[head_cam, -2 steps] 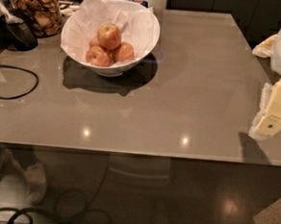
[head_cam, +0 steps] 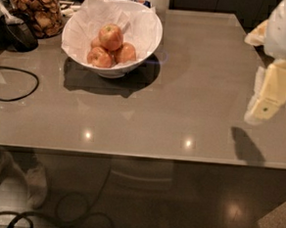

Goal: Pick apple from white bowl

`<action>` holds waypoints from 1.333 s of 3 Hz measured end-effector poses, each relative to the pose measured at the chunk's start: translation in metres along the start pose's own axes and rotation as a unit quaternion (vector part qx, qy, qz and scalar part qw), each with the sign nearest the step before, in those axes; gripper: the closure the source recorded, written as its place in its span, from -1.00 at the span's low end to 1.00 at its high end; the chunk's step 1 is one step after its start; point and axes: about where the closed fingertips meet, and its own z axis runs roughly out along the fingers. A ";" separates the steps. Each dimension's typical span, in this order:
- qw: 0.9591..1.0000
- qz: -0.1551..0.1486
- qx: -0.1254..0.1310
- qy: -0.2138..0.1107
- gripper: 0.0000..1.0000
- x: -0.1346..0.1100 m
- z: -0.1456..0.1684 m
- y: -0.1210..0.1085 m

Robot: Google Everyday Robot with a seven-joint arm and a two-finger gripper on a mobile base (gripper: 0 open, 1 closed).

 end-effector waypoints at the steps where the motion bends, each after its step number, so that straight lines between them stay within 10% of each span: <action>1: 1.000 -0.027 -0.008 -0.010 -1.00 -0.026 -0.003 -0.025; 4: 0.995 -0.055 0.016 -0.079 -1.00 -0.085 0.001 -0.072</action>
Offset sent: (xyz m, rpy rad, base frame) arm 0.0568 0.0406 0.0280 -0.0141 0.0512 0.1522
